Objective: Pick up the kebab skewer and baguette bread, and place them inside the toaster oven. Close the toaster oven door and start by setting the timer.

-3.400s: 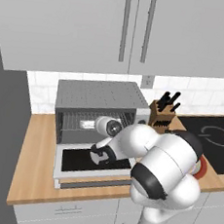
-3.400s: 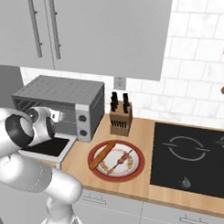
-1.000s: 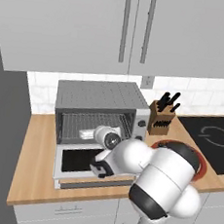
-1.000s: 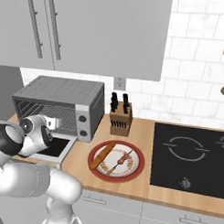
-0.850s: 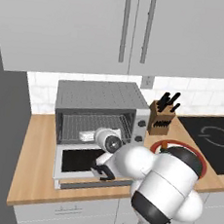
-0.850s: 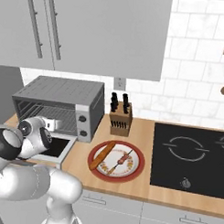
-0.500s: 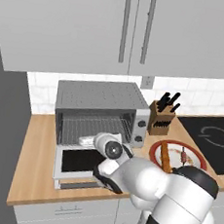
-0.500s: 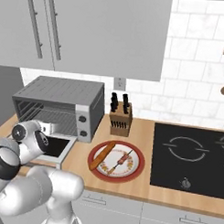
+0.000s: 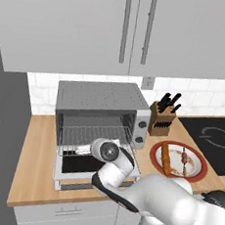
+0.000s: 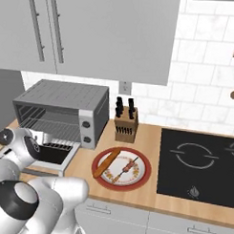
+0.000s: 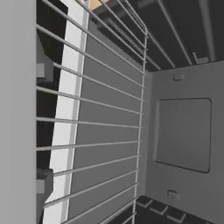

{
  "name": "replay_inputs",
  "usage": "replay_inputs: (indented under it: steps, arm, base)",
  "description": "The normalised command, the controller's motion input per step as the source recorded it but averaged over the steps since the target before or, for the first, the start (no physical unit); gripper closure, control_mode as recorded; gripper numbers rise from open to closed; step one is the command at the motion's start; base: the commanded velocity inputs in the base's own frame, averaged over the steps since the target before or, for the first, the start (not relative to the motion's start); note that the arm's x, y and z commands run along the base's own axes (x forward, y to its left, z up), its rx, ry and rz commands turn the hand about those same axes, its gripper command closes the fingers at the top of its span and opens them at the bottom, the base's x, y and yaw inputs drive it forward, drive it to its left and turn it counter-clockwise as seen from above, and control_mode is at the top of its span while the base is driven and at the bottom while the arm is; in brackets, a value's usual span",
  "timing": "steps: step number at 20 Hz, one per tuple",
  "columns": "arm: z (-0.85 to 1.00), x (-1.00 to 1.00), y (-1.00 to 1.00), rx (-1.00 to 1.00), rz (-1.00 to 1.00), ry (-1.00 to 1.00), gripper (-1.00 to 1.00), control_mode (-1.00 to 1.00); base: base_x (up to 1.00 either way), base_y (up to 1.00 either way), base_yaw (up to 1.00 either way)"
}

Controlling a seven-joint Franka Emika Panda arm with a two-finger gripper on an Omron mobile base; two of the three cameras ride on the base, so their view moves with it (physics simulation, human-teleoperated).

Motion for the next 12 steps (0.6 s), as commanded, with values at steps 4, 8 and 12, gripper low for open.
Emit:
replay_inputs:
  steps: [4, 8, 12]
  arm:
    - [-0.86, -0.8, 0.37, 0.0, -0.04, 0.14, -1.0, -1.0]
    - [-0.6, -0.65, 0.24, 0.0, -0.03, 0.13, -1.0, -1.0]
    - [0.53, -0.32, -0.37, 0.0, -0.01, 0.02, -1.0, -1.0]
  base:
    - [0.0, 0.0, 0.0]
    - [0.0, 0.0, 0.0]
    - [0.0, 0.0, 0.0]
